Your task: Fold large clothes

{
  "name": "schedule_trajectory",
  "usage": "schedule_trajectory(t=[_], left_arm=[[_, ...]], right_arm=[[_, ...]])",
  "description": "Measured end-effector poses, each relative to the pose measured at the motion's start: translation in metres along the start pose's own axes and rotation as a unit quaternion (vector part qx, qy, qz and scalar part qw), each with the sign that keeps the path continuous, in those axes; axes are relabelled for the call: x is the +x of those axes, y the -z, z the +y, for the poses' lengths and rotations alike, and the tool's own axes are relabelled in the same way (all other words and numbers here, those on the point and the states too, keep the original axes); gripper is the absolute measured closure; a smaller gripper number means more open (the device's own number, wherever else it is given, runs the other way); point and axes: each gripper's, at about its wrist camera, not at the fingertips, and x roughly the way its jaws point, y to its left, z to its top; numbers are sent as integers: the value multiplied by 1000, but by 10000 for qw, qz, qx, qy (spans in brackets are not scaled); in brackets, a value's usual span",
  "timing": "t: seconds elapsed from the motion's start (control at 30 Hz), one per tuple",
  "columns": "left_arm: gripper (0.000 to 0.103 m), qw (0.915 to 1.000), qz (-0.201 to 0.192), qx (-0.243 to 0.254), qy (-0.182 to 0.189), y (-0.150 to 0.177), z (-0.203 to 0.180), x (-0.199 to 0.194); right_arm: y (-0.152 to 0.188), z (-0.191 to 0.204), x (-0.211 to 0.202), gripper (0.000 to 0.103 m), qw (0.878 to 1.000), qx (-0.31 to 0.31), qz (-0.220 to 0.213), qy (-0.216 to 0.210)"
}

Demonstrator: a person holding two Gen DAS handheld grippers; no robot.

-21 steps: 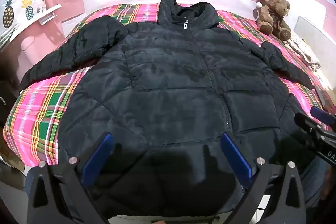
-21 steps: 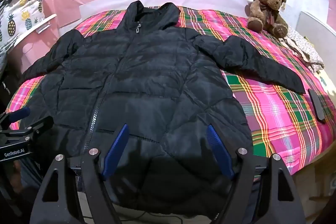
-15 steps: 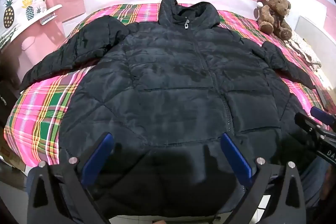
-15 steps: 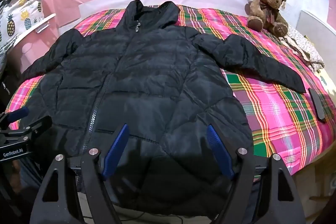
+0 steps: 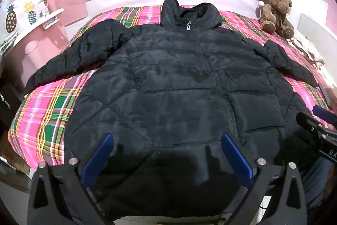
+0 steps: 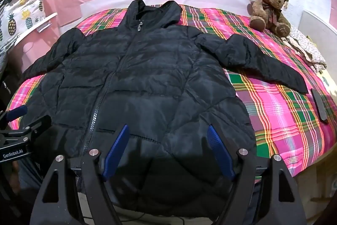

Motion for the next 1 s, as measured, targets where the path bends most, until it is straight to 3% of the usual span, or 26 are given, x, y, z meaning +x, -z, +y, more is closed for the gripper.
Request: schedule_trajectory(t=[1.0], left_arm=[[0, 9999, 25, -2, 128, 4, -1, -4]], right_arm=[[0, 1, -1, 27, 10000, -1, -27, -5]])
